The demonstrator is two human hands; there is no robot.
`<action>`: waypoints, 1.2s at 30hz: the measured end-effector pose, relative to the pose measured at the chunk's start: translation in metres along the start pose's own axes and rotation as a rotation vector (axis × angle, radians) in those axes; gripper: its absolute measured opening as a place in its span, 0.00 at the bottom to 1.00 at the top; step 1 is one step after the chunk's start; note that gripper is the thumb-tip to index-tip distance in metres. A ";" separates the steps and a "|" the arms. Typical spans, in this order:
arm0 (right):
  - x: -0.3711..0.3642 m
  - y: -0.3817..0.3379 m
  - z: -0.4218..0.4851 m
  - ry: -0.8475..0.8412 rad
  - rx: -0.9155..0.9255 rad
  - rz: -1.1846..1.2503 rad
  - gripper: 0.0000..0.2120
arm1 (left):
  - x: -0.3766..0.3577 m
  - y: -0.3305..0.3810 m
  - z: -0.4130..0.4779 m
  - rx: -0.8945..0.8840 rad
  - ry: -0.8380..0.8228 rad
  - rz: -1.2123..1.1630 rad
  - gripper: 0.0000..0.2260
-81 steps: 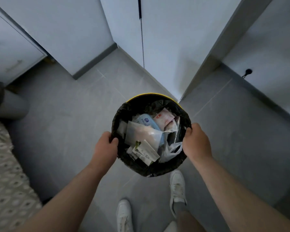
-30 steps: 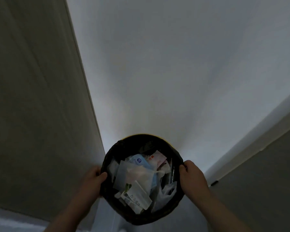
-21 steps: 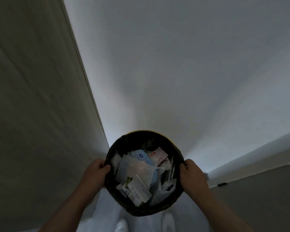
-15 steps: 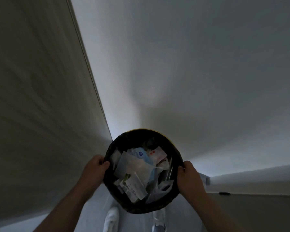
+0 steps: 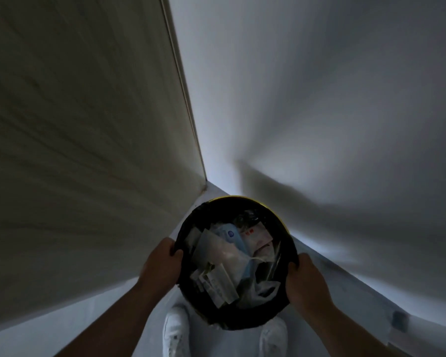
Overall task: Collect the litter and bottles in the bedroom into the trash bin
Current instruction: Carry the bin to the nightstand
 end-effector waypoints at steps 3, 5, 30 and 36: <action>-0.045 0.010 0.049 -0.007 -0.003 0.005 0.09 | -0.036 -0.036 0.050 0.015 0.004 0.001 0.06; -0.070 0.017 0.076 -0.002 -0.013 0.006 0.09 | -0.058 -0.057 0.078 0.028 0.004 -0.018 0.04; -0.153 0.008 0.166 -0.096 -0.146 0.062 0.14 | -0.095 -0.121 0.177 0.115 -0.104 -0.064 0.17; -0.077 -0.058 0.108 -0.121 -0.055 0.190 0.20 | -0.034 -0.036 0.114 0.061 -0.075 -0.237 0.27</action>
Point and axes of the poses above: each hand's wrist, its own z-axis towards the middle knuckle, its own x-axis out of the back of the hand, y = z × x, the point moved 3 cm from there along z, towards the middle knuckle, and after that the axes turned 3 degrees about -x, right-handed, at the moved point
